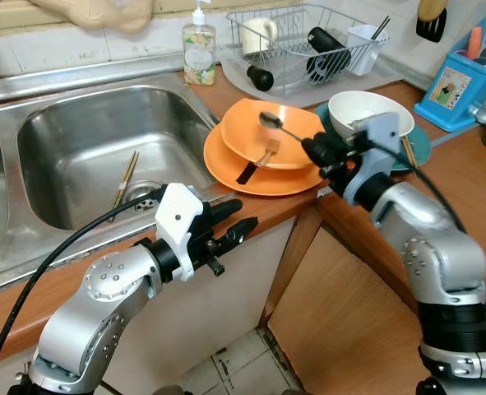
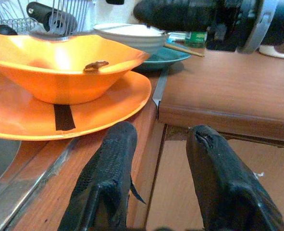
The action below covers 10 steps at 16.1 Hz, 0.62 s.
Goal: Kitchen organization
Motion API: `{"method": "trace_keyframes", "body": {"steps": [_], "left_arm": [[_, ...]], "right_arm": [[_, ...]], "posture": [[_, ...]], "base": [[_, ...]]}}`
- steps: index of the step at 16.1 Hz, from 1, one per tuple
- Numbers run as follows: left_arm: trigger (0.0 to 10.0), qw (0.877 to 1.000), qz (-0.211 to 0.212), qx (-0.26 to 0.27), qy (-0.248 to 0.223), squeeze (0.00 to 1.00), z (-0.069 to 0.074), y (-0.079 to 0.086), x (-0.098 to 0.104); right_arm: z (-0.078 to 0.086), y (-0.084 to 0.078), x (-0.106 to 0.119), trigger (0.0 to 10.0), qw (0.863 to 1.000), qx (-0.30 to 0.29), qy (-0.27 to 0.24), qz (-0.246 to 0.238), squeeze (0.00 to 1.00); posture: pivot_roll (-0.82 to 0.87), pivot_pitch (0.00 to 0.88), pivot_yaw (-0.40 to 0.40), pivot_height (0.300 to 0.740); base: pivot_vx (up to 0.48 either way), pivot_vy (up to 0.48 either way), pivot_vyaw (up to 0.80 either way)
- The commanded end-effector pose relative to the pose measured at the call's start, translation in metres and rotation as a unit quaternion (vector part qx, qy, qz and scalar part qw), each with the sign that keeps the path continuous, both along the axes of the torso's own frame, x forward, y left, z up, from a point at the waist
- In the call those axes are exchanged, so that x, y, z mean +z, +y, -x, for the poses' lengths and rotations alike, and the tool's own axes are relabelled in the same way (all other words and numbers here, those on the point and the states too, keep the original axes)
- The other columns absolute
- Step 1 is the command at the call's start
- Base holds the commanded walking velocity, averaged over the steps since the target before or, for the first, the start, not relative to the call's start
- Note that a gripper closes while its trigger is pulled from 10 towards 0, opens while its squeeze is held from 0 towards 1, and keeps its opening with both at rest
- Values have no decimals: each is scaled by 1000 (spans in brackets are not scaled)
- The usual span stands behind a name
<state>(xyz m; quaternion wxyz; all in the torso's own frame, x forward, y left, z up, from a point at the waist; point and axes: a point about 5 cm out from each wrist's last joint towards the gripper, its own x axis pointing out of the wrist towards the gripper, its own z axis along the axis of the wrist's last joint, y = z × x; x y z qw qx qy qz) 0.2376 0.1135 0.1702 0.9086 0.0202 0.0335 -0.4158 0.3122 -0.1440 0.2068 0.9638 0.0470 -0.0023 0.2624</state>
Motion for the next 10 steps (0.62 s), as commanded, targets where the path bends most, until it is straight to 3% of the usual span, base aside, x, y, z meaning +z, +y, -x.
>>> {"method": "trace_keyframes", "body": {"steps": [1,3,5,6,10], "left_arm": [[10000,1000,-9,-2,-8,0,-2,0,2],[10000,1000,-12,7,-18,0,-4,0,4],[10000,992,-79,32,-95,0,-17,0,12],[10000,990,-81,38,-112,0,-21,-1,17],[10000,964,-153,65,-210,0,-43,-1,31]], "right_arm": [[1,-4,11,0,1000,3,-22,-8,0],[3,-4,14,0,999,18,-27,-12,0],[13,3,18,0,996,88,-32,-3,0],[15,5,19,0,995,99,-31,1,0],[24,22,22,0,987,154,-32,22,0]], "posture": [[-119,0,-38,740],[-119,0,-38,740],[-116,0,-40,740],[-116,0,-41,740],[-119,0,-35,740]], "base": [[0,0,0],[0,0,0],[0,0,0],[0,0,0],[0,0,0]]}}
